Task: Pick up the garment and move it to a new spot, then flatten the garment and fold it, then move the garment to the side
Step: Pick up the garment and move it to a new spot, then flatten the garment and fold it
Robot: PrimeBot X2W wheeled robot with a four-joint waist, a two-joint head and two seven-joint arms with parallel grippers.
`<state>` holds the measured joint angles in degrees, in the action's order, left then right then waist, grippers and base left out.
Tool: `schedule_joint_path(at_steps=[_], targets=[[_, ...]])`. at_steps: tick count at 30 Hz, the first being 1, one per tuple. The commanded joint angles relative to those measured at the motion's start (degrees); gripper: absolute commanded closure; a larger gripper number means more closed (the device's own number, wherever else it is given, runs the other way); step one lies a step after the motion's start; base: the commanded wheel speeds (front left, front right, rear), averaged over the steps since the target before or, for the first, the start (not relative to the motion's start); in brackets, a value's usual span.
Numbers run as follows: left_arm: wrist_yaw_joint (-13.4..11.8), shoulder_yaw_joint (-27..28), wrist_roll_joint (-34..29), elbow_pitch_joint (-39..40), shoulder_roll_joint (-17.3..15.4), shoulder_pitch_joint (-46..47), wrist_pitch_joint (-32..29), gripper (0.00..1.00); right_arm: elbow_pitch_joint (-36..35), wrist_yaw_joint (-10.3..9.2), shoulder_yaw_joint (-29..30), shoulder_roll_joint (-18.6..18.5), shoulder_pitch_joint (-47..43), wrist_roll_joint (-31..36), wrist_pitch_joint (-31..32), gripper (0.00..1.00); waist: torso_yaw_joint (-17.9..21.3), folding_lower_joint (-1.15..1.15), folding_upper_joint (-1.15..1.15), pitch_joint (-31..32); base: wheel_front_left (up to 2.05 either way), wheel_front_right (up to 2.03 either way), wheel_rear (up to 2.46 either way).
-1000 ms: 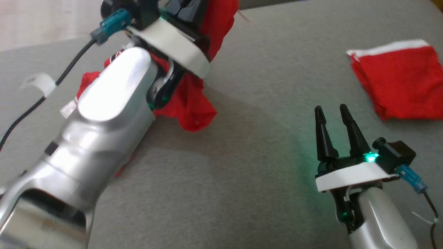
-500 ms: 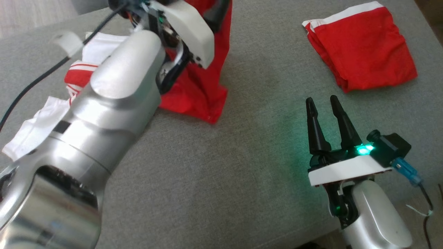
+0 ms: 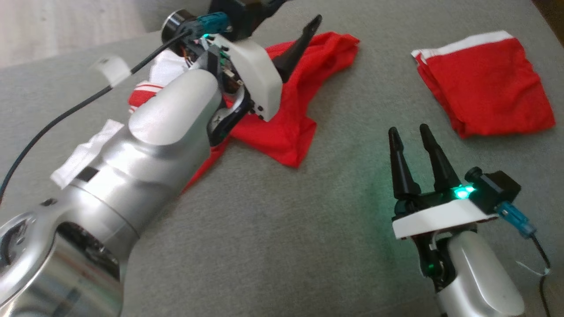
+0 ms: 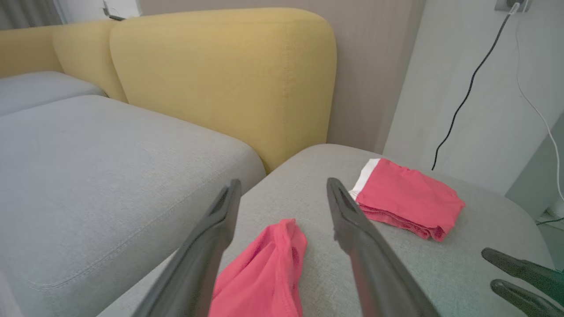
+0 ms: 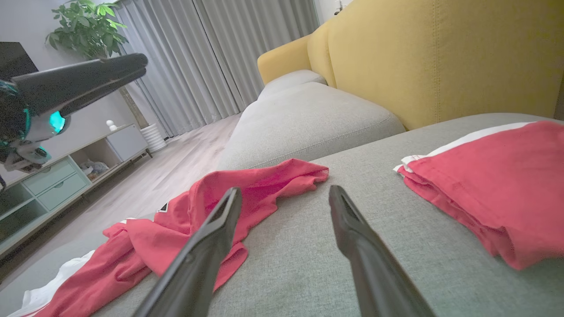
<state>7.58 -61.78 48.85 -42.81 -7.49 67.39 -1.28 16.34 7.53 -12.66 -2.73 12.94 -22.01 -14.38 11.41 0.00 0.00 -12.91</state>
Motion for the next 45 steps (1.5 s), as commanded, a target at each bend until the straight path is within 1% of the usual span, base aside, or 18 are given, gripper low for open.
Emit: schedule_joint_path(at_steps=[1, 3, 6, 7, 10, 13, 16, 20, 21, 22, 24, 27, 30, 33, 38, 42, 45], targets=[[-0.1, 1.6, 0.2, 0.8, -1.9, 2.9, 2.0, 0.0, -1.5, -0.04, -0.4, -0.1, 0.2, 0.7, -0.6, 0.0, -1.9, 0.0, 0.0, 1.8, 0.0, 0.0, 0.0], [-0.2, 2.4, 0.4, 0.2, -2.5, 2.4, 4.9, 0.0, -1.3, -0.04, 0.7, -0.1, -0.5, 1.3, -0.6, 0.0, -3.6, 0.0, 0.0, 2.9, 0.0, 0.0, 0.0], [-1.8, 4.0, 0.2, -0.3, -3.9, 0.6, 10.3, 0.0, -1.3, -0.04, 2.2, -0.1, -1.6, 2.4, -0.6, 0.0, -6.6, 0.0, 0.0, 4.6, 0.0, 0.0, 0.0], [-1.8, 4.0, 0.2, -0.3, -3.9, 0.6, 10.3, 0.0, -1.3, -0.04, 2.2, -0.1, -1.6, 2.4, -0.6, 0.0, -6.6, 0.0, 0.0, 4.6, 0.0, 0.0, 0.0], [-3.4, 4.7, -0.4, 0.0, -6.0, -2.9, 13.8, 0.0, -1.2, -0.04, 3.7, -0.1, -2.8, 3.7, -0.6, 0.0, -10.2, 0.0, 0.0, 6.2, 0.0, 0.0, 0.0], [-6.1, 5.6, -1.6, 1.9, -8.6, -7.7, 15.7, 0.0, -0.9, -0.04, 4.9, -0.1, -4.0, 5.2, -0.6, 0.0, -13.6, 0.0, 0.0, 7.6, 0.0, 0.0, 0.0], [-9.5, 8.0, -2.7, 5.8, -10.8, -14.0, 16.2, 0.0, -0.8, -0.04, 6.4, -0.1, -5.5, 6.4, -0.6, 0.0, -16.7, 0.0, 0.0, 8.8, 0.0, 0.0, 0.0], [-14.0, 14.8, -4.4, 14.7, -12.5, -25.3, 16.3, 0.0, -0.7, -0.04, 7.9, -0.1, -7.2, 7.6, -0.6, 0.0, -20.0, 0.0, 0.0, 9.8, 0.0, 0.0, 0.0], [-14.7, 16.1, -5.1, 16.6, -12.7, -28.3, 16.3, 0.0, -0.6, -0.04, 8.1, -0.1, -7.6, 7.9, -0.6, 0.0, -20.6, 0.0, 0.0, 10.0, 0.0, 0.0, 0.0], [-16.4, 18.8, -7.0, 19.9, -12.8, -33.7, 16.3, 0.0, -0.5, -0.04, 8.4, -0.1, -8.3, 8.3, -0.6, 0.0, -21.5, 0.0, 0.0, 10.3, 0.0, 0.0, 0.0], [-18.4, 22.1, -9.1, 23.1, -12.4, -38.7, 16.3, 0.0, -0.3, -0.04, 8.6, -0.1, -8.9, 8.6, -0.6, 0.0, -22.0, 0.0, 0.0, 10.5, 0.0, 0.0, 0.0], [-19.7, 25.4, -13.4, 27.0, -11.3, -45.3, 16.3, 0.0, 0.0, -0.04, 8.8, -0.1, -9.7, 8.9, -0.6, 0.0, -22.7, 0.0, 0.0, 10.6, 0.0, 0.0, 0.0], [-19.1, 28.0, -15.7, 29.1, -9.1, -50.1, 16.3, 0.0, 0.4, -0.04, 8.9, -0.1, -10.3, 9.6, -0.6, 0.0, -23.6, 0.0, 0.0, 10.0, 0.0, 0.0, 0.0], [-17.8, 30.1, -17.8, 29.7, -7.2, -52.0, 16.3, 0.0, 0.9, -0.04, 9.2, -0.1, -10.1, 10.9, -0.3, 0.0, -24.3, 0.0, 0.0, 9.3, 0.0, 0.0, 0.0], [-15.2, 31.7, -20.7, 29.0, -4.7, -51.9, 16.3, 0.0, 2.9, -0.04, 8.8, -0.1, -8.1, 14.3, 3.2, 0.0, -25.2, 0.0, 0.0, 7.7, 0.0, 0.0, 0.0], [-13.4, 32.7, -22.3, 27.8, -2.8, -50.9, 16.3, 0.0, 6.6, -0.04, 8.4, -0.1, -5.3, 18.1, 6.9, 0.0, -26.0, 0.0, 0.0, 5.9, 0.0, 0.0, 0.0], [-12.2, 33.1, -23.3, 26.5, -1.4, -50.2, 16.3, 0.0, 9.4, -0.04, 7.9, -0.1, -3.0, 20.8, 7.8, 0.0, -26.7, 0.0, 0.0, 4.7, 0.0, 0.0, 0.0]])
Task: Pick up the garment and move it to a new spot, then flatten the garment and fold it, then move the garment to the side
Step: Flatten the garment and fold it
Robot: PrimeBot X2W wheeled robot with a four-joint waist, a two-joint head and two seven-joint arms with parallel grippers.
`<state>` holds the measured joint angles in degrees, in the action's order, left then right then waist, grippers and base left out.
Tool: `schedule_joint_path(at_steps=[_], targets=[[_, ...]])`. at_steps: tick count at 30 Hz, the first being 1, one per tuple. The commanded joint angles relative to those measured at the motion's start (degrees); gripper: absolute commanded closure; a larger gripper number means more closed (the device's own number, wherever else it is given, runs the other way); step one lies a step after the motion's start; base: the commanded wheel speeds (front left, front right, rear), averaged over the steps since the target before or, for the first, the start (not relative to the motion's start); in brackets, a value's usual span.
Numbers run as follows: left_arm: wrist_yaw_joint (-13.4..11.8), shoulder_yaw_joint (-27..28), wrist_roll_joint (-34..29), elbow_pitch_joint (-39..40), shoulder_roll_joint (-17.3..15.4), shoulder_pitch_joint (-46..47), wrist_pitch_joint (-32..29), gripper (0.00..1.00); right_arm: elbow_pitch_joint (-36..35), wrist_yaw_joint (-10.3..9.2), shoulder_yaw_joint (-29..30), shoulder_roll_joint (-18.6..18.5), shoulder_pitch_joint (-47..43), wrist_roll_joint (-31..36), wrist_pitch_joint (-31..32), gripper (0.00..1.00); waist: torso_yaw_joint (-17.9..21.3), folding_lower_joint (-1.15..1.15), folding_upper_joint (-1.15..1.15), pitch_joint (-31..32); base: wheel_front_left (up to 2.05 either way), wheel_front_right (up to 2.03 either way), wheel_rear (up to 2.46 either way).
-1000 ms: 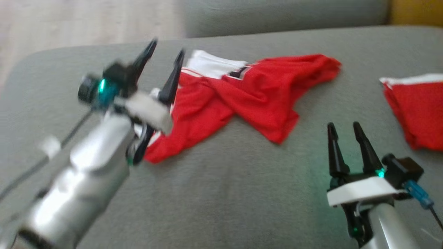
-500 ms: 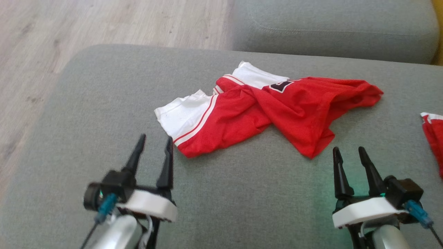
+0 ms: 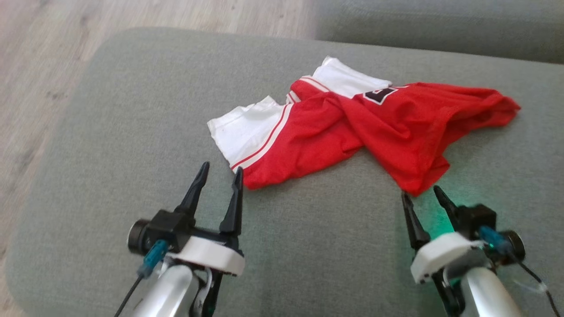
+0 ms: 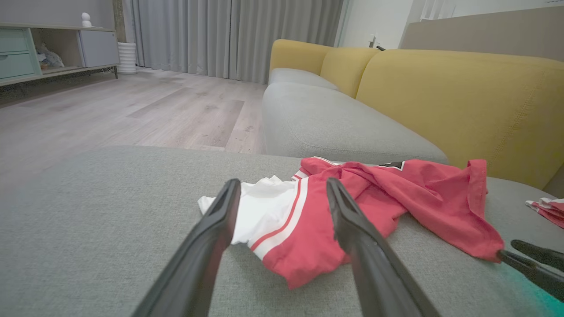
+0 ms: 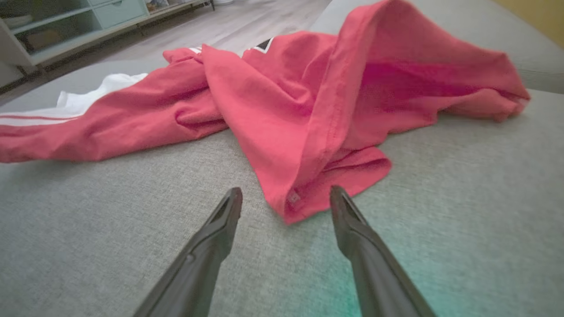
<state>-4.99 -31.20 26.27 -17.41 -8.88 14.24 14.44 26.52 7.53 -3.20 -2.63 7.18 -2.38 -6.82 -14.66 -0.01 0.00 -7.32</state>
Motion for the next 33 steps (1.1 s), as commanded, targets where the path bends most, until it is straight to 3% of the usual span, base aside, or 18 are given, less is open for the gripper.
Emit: schedule_joint_path(at_steps=[1, 10, 11, 12, 21, 33], targets=[[0.8, 2.8, -1.0, 0.7, 0.3, 3.1, 0.6, 0.0, 0.1, -0.04, -1.6, -0.2, 3.4, 2.1, 0.5, 0.0, -0.8, 0.01, 0.0, -1.2, 0.0, 0.0, 0.0], [3.7, 4.6, -3.2, -1.4, 2.5, 3.9, 0.6, 0.0, 7.1, -0.04, -2.2, -0.2, 7.5, 4.8, 2.5, 0.02, -2.0, 0.01, 0.0, -2.9, 0.0, 0.0, 0.0], [4.0, 4.8, -3.4, -1.6, 2.7, 3.9, 0.6, 0.0, 7.7, -0.04, -2.2, -0.2, 7.9, 4.8, 2.4, 0.69, -2.0, 0.01, 0.0, -2.9, 0.0, 0.0, 0.0], [4.2, 5.2, -3.7, -1.8, 2.8, 3.8, 0.6, 0.0, 8.3, -0.04, -2.2, -0.2, 8.2, 4.9, 2.3, 1.0, -1.9, 0.01, 0.0, -2.9, 0.0, 0.0, 0.0], [4.9, 8.7, -5.4, -3.3, 3.5, 2.1, 0.6, 0.0, 8.1, -0.04, 1.1, -0.3, 6.8, 2.1, -0.5, 1.0, 2.0, 0.01, 0.0, 0.4, 0.0, 0.0, 0.0], [5.6, 11.8, -7.0, -4.4, 4.3, -1.0, 0.6, 0.0, -5.1, -0.04, 5.3, -2.7, -4.2, -0.4, 5.7, 1.0, 9.9, 0.01, 0.0, 5.9, 0.0, 0.0, 0.0]])
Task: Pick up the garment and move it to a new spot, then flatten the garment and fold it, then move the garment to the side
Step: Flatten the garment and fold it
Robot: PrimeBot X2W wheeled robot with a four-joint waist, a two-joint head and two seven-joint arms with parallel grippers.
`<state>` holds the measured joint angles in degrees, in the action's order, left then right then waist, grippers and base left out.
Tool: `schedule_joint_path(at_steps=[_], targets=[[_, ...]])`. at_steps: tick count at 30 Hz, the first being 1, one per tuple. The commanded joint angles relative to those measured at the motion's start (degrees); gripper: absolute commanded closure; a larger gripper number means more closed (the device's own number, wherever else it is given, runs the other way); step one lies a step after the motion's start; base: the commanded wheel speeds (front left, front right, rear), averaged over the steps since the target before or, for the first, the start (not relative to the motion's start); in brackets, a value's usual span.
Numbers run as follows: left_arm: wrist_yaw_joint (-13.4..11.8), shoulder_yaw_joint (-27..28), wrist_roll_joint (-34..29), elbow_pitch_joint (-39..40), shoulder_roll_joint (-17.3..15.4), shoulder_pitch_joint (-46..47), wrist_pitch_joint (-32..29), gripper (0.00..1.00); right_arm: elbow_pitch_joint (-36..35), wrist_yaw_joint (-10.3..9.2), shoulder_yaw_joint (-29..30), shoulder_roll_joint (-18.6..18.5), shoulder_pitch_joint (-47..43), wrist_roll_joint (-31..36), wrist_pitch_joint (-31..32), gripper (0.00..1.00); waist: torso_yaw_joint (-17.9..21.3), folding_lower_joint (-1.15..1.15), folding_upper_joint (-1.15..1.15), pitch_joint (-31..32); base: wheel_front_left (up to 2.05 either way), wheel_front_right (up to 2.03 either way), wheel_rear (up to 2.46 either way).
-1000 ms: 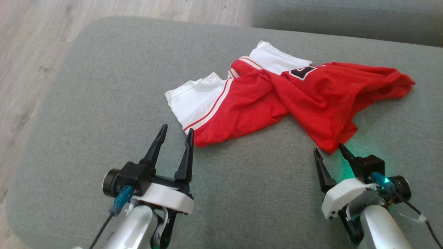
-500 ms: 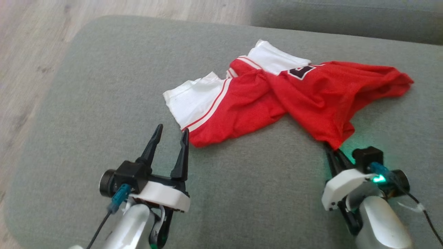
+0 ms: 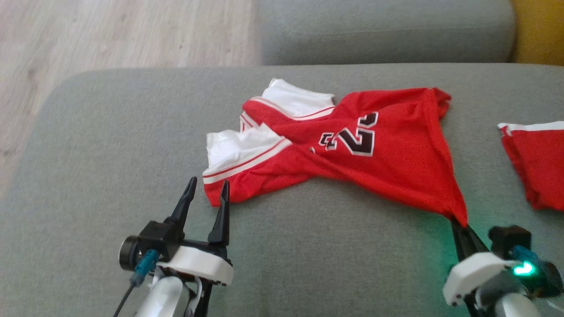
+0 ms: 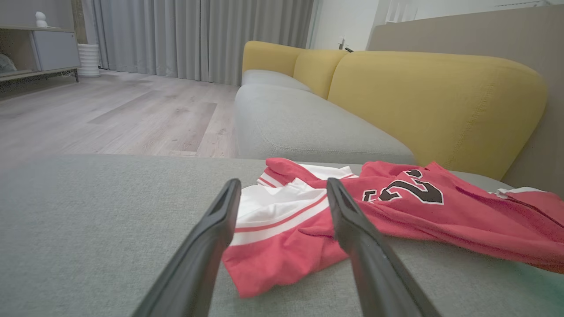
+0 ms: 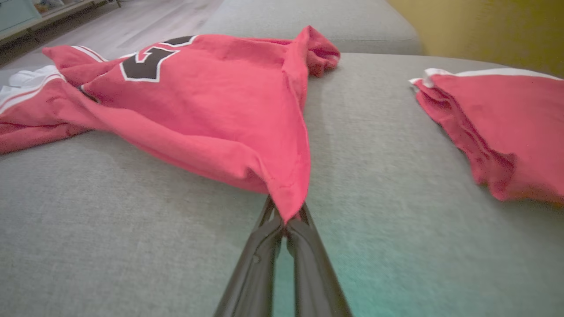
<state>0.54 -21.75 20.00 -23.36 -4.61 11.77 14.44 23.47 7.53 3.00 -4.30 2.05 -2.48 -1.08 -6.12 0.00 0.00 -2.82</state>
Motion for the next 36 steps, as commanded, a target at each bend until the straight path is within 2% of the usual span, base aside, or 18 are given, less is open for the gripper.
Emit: schedule_joint_path(at_steps=[1, 6, 7, 8, 9, 14, 18, 22, 29, 36], targets=[[0.1, 2.4, -0.9, 1.4, 0.1, 1.3, 0.6, 0.0, -3.0, -0.04, -0.4, -1.4, 0.0, -0.3, 1.0, 1.0, 1.7, 0.0, 0.0, 1.8, 0.0, 0.0, 0.0], [0.3, 2.8, -1.2, 0.8, 0.6, 1.0, 0.6, 0.0, -7.0, -0.04, 3.6, -2.3, -4.3, 0.3, 6.1, 1.0, 2.4, 0.0, 0.0, 3.0, 0.0, 0.0, 0.0], [0.3, 2.8, -1.3, 0.7, 0.7, 1.0, 0.6, 0.0, -7.5, -0.04, 4.3, -2.4, -4.9, 1.0, 6.9, 0.75, 2.4, 0.0, 0.0, 3.1, 0.0, 0.0, 0.0], [0.4, 2.9, -1.3, 0.6, 0.8, 1.1, 0.6, 0.0, -8.2, -0.04, 5.3, -2.2, -5.2, 1.8, 7.0, 0.07, 2.4, 0.0, 0.0, 3.1, 0.0, 0.0, 0.0], [0.4, 2.8, -1.4, 0.5, 0.8, 1.3, 0.6, 0.0, -8.9, -0.04, 6.2, -1.9, -5.3, 2.3, 6.6, 0.0, 2.4, 0.0, 0.0, 3.1, 0.0, 0.0, 0.0], [0.8, 2.9, -1.6, 0.2, 1.2, 2.0, 0.6, 0.0, -13.1, -0.04, 6.5, 0.4, -3.5, 2.2, 0.8, 0.0, 1.9, 0.0, 0.0, 2.9, 0.0, 0.0, 0.0], [1.0, 3.0, -1.8, 0.2, 1.3, 2.6, 0.6, 0.0, -15.3, -0.04, 1.3, 1.2, -1.9, -0.7, -5.2, 0.0, 1.6, 0.0, 0.0, 2.3, 0.0, 0.0, 0.0], [1.1, 3.2, -1.9, 0.1, 1.4, 3.1, 0.6, 0.0, -15.5, -0.04, -2.9, 1.3, -1.3, -3.3, -8.5, 0.0, 1.5, 0.0, 0.0, 1.5, 0.0, 0.0, 0.0], [1.4, 2.6, -2.0, 0.0, 1.6, 4.8, 0.6, 0.0, -11.9, -0.04, -9.0, 1.4, 0.0, -6.9, -11.9, 0.0, 0.3, 0.0, 0.0, -1.9, 0.0, 0.0, 0.0], [1.4, 1.8, -1.7, 0.1, 1.7, 6.4, 0.6, 0.0, -9.6, -0.04, -11.3, 1.4, 4.3, -4.6, -12.3, 0.0, -3.0, 0.0, 0.0, -5.3, 0.0, 0.0, 0.0]])
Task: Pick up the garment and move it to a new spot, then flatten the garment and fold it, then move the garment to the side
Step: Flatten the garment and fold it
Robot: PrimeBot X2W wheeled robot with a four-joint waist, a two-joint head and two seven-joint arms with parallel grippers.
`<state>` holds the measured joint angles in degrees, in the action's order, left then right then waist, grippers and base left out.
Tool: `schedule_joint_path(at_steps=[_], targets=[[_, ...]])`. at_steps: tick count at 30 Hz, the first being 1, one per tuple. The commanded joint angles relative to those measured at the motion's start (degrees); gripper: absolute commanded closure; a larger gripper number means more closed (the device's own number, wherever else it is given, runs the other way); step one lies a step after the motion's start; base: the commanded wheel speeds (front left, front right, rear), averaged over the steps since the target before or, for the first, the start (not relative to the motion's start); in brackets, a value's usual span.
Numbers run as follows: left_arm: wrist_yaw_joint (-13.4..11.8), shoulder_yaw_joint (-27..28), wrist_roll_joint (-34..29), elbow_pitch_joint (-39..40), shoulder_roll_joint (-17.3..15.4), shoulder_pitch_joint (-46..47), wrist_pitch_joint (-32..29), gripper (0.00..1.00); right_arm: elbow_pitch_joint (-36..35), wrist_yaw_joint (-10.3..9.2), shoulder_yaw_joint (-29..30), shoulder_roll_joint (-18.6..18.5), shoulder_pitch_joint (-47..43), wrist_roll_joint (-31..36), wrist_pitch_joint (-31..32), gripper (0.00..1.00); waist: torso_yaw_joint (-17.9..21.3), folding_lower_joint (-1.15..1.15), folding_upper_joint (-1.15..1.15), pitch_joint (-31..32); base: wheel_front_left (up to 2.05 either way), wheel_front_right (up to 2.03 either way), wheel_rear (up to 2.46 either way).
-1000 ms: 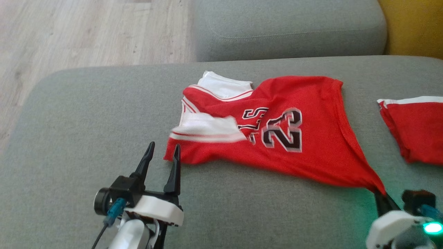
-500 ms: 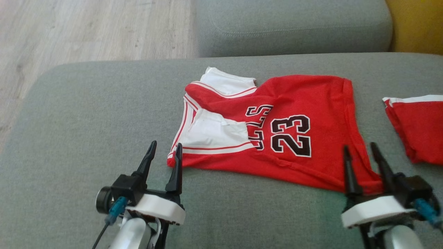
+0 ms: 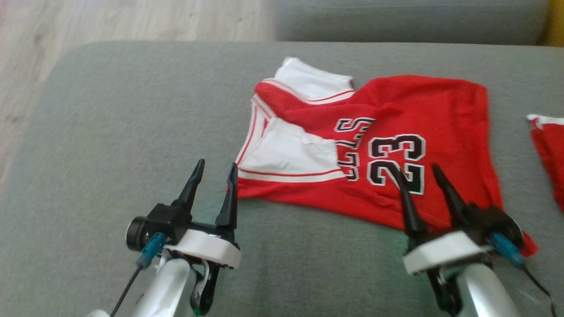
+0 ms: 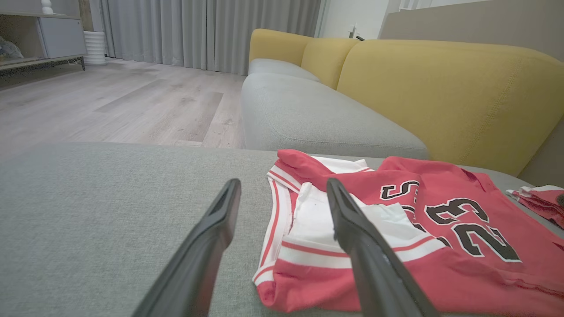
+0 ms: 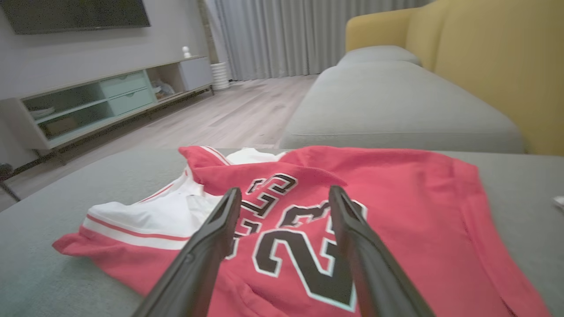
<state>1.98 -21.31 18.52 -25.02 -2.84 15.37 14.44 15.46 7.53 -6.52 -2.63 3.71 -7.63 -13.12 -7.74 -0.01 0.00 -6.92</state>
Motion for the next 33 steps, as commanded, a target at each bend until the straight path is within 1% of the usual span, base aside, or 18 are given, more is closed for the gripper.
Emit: schedule_joint_path(at_steps=[1, 2, 6, 10, 13, 19, 23, 24, 25, 26, 28, 33], targets=[[0.0, 1.2, 0.0, 1.8, -0.1, 3.0, 0.6, 0.0, -1.4, -0.04, -2.5, -0.3, 3.7, 1.1, 0.1, 0.0, -2.0, 0.01, 0.0, -1.7, 0.0, 0.0, 0.0], [-0.1, 0.6, 0.6, 1.9, -0.1, 3.4, 0.6, 0.0, -0.6, -0.04, -4.7, -0.9, 6.0, 1.9, 1.6, 0.0, -3.4, 0.01, 0.0, -2.5, 0.0, 0.0, 0.0], [-0.6, -0.7, 1.9, 2.4, -0.1, 4.0, 0.6, 0.0, 2.6, -0.04, -10.3, -3.1, 11.6, 1.6, 5.9, 0.0, -6.2, 0.01, 0.0, -3.8, 0.0, 0.0, 0.0], [-1.2, -2.7, 3.6, 2.8, 0.0, 4.6, 0.6, 0.0, 8.3, -0.04, -15.6, -5.9, 17.5, -0.4, 10.2, 0.0, -9.3, 0.01, 0.0, -4.9, 0.0, 0.0, 0.0], [-1.9, -4.1, 4.8, 3.1, 0.0, 5.0, 0.6, 0.0, 12.9, -0.04, -18.3, -7.7, 21.5, -2.4, 12.1, 0.0, -11.4, 0.01, 0.0, -5.5, 0.0, 0.0, 0.0], [-2.7, -5.6, 5.9, 3.4, 0.0, 5.4, 0.6, 0.0, 20.6, -0.04, -22.2, -9.9, 27.0, -4.8, 12.5, 0.0, -14.2, 0.01, 0.0, -6.3, 0.0, 0.0, 0.0], [-3.1, -5.9, 6.4, 3.6, 0.0, 5.7, 0.6, 0.0, 25.0, -0.04, -23.6, -10.3, 29.2, -6.0, 12.0, 0.0, -15.1, 0.01, 0.0, -6.7, 0.0, 0.0, 0.0], [-3.2, -6.0, 6.5, 3.7, 0.0, 5.8, 0.6, 0.0, 26.1, -0.04, -24.0, -10.4, 29.7, -6.2, 12.0, 0.32, -15.3, 0.01, 0.0, -6.7, 0.0, 0.0, 0.0], [-3.2, -6.1, 6.5, 3.7, 0.0, 5.8, 0.6, 0.0, 27.0, -0.04, -24.3, -10.4, 30.1, -6.5, 11.8, 0.91, -15.4, 0.01, 0.0, -6.7, 0.0, 0.0, 0.0], [-3.2, -6.1, 6.6, 3.7, 0.0, 5.8, 0.6, 0.0, 27.8, -0.04, -24.6, -10.3, 30.5, -6.8, 11.6, 1.0, -15.5, 0.01, 0.0, -6.7, 0.0, 0.0, 0.0], [-3.2, -6.1, 6.6, 3.7, 0.0, 5.8, 0.6, 0.0, 28.4, -0.04, -24.9, -10.2, 30.7, -7.2, 11.1, 1.0, -15.5, 0.01, 0.0, -6.7, 0.0, 0.0, 0.0], [-3.4, -5.5, 6.3, 3.0, 0.0, 5.5, 0.6, 0.0, 28.8, -0.04, -27.1, -9.2, 31.2, -10.1, 7.1, 1.0, -14.8, 0.01, 0.0, -5.3, 0.0, 0.0, 0.0]])
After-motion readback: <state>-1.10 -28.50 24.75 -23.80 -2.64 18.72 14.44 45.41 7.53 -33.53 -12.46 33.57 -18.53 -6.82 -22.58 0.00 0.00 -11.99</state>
